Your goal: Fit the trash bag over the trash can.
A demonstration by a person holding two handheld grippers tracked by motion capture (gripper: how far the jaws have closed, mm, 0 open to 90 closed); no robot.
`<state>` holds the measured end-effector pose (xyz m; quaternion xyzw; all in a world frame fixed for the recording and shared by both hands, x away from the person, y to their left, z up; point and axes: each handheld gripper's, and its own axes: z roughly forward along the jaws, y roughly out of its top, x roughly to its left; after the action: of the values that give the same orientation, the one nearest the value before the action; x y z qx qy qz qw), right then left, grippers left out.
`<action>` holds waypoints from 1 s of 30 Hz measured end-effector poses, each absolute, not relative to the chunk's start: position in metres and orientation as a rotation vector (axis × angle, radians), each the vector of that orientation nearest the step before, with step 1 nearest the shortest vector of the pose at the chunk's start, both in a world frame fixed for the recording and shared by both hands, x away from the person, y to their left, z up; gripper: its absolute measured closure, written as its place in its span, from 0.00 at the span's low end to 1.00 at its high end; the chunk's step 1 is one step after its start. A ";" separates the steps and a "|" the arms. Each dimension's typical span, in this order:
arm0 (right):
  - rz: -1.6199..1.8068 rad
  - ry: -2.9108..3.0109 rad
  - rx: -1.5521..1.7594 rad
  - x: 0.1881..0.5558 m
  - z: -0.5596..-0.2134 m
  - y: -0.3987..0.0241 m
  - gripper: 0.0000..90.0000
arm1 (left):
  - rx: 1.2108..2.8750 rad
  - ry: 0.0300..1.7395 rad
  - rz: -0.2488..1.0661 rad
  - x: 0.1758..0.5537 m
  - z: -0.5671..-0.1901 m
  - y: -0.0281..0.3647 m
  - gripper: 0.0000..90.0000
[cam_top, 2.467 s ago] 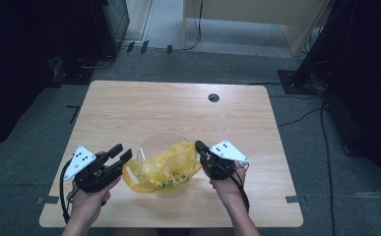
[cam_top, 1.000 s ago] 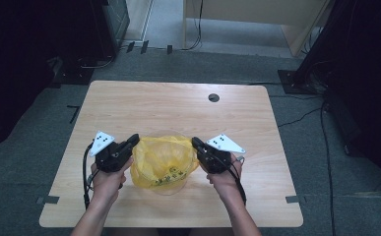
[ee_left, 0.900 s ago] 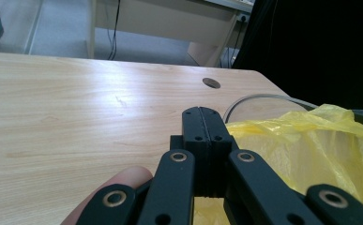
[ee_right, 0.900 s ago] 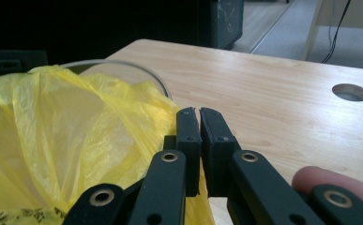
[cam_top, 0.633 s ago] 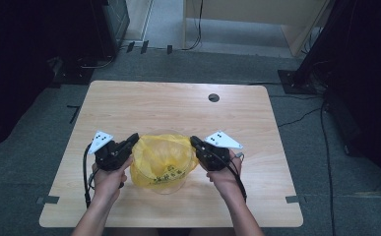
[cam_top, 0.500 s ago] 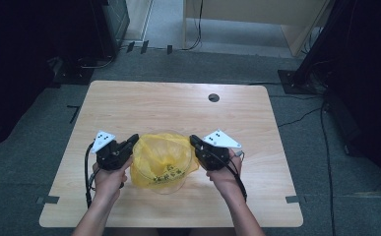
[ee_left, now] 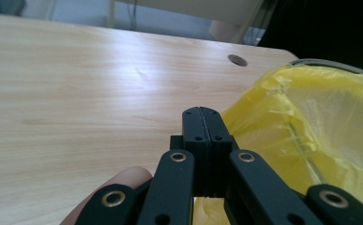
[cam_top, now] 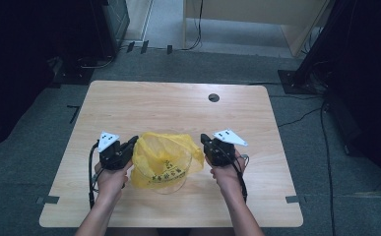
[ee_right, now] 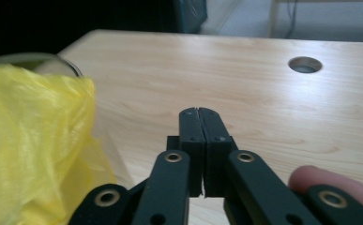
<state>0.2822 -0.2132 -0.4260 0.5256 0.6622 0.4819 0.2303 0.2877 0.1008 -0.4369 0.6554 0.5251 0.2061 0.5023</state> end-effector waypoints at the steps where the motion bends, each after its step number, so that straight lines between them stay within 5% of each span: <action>1: 1.326 1.822 1.446 0.282 -0.426 -0.213 0.97 | 1.597 1.258 0.528 0.286 -0.435 0.100 1.00; 6: 1.568 1.796 1.258 0.261 -0.407 -0.223 0.83 | 1.584 1.241 0.543 0.286 -0.432 0.105 1.00; 9: 1.538 1.923 1.084 0.248 -0.395 -0.209 0.65 | 1.583 1.234 0.528 0.287 -0.431 0.103 1.00; 12: 1.437 1.967 1.074 0.249 -0.397 -0.202 0.65 | 1.589 1.232 0.525 0.287 -0.431 0.102 1.00; 13: 1.407 1.965 1.133 0.253 -0.403 -0.202 0.77 | 1.587 1.230 0.523 0.286 -0.431 0.102 1.00; 14: 1.407 1.965 1.133 0.253 -0.403 -0.202 0.77 | 1.587 1.230 0.523 0.286 -0.431 0.102 1.00; 15: 1.519 1.959 1.201 0.256 -0.405 -0.208 0.93 | 1.580 1.217 0.520 0.285 -0.429 0.103 1.00; 17: 1.515 1.954 1.205 0.256 -0.405 -0.208 1.00 | 1.590 1.191 0.528 0.284 -0.427 0.103 1.00; 30: 1.379 1.948 1.279 0.298 -0.420 -0.199 1.00 | 1.568 1.211 0.514 0.304 -0.428 0.098 1.00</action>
<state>0.2977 -0.1994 -0.4197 0.4614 0.7025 0.4973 0.2153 0.3035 0.0985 -0.4280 0.6541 0.5051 0.2145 0.5206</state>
